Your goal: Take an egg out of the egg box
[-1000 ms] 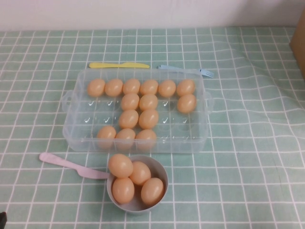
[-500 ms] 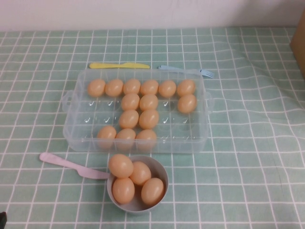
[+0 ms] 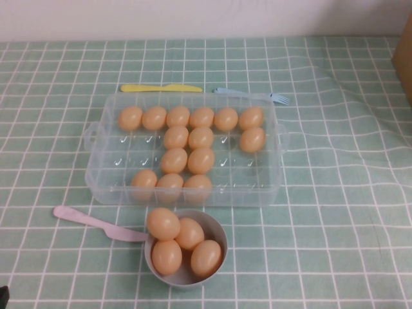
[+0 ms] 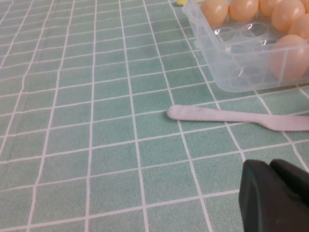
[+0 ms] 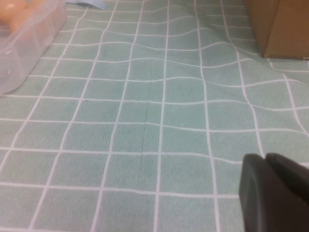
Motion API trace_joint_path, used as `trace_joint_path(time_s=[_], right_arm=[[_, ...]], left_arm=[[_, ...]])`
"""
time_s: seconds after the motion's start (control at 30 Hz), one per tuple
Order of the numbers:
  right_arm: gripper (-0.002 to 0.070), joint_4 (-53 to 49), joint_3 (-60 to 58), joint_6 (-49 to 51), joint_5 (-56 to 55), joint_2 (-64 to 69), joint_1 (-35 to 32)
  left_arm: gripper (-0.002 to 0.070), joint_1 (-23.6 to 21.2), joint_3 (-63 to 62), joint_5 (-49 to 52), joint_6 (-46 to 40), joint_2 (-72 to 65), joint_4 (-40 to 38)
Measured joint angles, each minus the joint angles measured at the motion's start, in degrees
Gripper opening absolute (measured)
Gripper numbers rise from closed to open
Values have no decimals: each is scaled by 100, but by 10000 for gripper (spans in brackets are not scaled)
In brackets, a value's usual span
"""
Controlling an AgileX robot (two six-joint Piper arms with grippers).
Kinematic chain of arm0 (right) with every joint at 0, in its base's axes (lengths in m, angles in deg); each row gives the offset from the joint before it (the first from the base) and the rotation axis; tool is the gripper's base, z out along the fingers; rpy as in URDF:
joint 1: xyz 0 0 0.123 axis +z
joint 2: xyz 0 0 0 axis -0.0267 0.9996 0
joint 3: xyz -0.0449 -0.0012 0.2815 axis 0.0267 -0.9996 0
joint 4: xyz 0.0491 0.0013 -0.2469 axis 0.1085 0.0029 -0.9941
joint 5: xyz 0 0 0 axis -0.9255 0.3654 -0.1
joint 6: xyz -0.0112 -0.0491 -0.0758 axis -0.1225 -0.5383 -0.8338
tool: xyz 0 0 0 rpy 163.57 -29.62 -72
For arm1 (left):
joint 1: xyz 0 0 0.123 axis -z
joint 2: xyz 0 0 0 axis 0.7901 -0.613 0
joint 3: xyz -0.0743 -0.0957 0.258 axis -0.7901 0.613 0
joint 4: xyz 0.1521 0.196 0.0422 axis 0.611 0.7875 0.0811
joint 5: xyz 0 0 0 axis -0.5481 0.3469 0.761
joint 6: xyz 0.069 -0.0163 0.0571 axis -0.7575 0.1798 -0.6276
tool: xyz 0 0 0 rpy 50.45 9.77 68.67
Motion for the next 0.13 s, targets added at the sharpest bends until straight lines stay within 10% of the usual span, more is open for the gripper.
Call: trace_joint_path(time_s=[0.13], right_arm=[[-17,12,0,0,0,0,0]], left_arm=[[-4,0,0,0,0,0,0]])
